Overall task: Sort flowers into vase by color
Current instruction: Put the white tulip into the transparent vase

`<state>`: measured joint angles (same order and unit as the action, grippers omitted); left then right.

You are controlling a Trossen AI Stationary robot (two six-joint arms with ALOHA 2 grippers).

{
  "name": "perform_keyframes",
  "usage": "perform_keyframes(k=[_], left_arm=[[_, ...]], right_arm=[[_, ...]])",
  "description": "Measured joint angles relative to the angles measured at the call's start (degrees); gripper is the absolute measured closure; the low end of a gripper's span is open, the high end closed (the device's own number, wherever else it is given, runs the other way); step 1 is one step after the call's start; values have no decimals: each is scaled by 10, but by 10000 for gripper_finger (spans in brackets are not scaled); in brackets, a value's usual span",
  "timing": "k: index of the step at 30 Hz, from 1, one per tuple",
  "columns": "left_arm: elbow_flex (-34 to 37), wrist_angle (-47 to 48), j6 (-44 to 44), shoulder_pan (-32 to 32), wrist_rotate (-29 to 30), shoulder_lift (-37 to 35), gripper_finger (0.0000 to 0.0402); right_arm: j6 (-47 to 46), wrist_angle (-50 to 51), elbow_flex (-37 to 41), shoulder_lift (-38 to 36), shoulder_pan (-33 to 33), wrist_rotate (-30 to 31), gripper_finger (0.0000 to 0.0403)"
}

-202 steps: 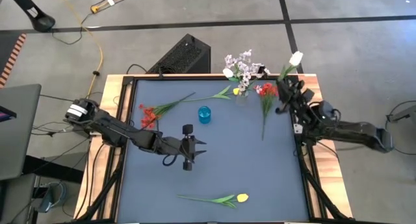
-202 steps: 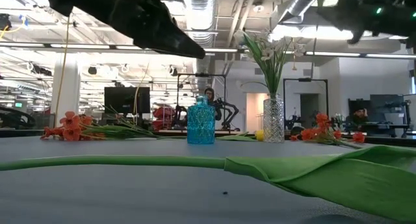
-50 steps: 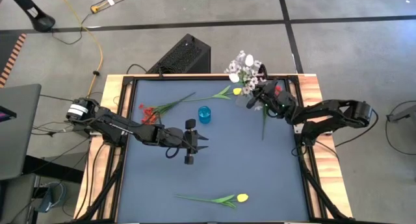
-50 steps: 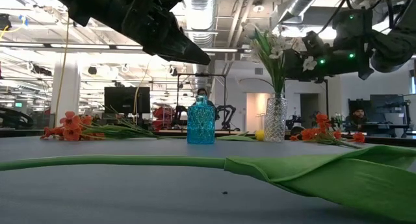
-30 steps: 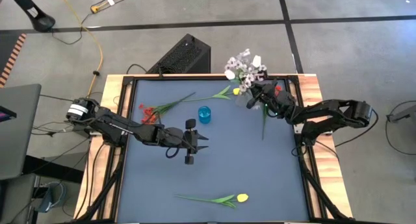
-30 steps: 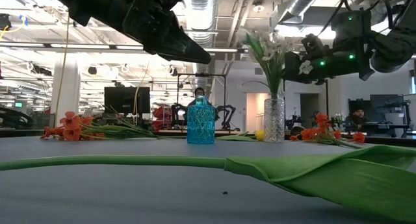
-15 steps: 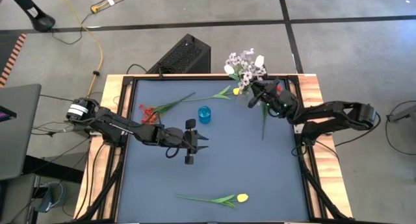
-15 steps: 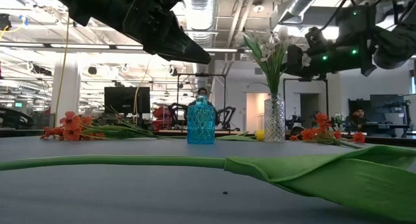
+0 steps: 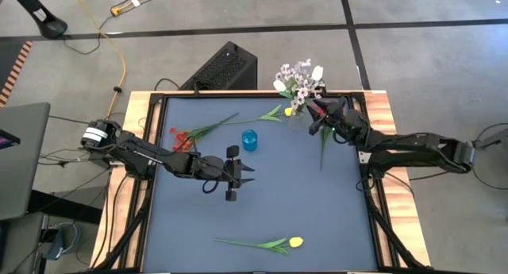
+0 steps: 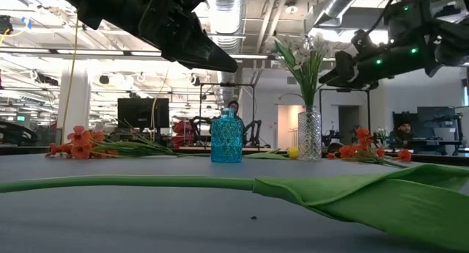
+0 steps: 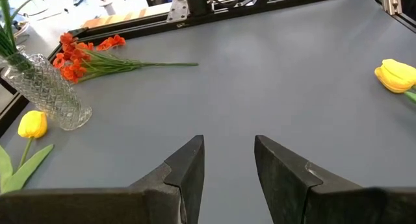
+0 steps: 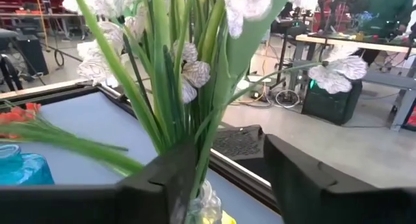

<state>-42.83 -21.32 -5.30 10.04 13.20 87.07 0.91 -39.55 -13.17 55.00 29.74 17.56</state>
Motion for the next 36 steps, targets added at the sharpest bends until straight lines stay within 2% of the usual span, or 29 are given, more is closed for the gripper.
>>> perform_keyframes(k=[3, 6, 14, 24, 27, 32, 36], left_arm=[[0, 0, 0, 0, 0, 0, 276], [0, 0, 0, 0, 0, 0, 276], [0, 0, 2, 0, -4, 0, 276], [0, 14, -1, 7, -28, -1, 276], [0, 70, 2, 14, -7, -15, 276], [1, 170, 53, 33, 70, -65, 276], [51, 162, 80, 69, 86, -99, 276]], right_arm=[[0, 64, -14, -26, 0, 0, 165], [0, 137, -41, -51, 0, 0, 154], [-12, 403, -150, -91, 0, 5, 153], [-114, 679, -286, -100, 0, 6, 153], [-147, 740, -315, -100, -1, -12, 153], [-178, 805, -345, -100, -17, -80, 153], [-209, 846, -368, -100, -38, -106, 153]])
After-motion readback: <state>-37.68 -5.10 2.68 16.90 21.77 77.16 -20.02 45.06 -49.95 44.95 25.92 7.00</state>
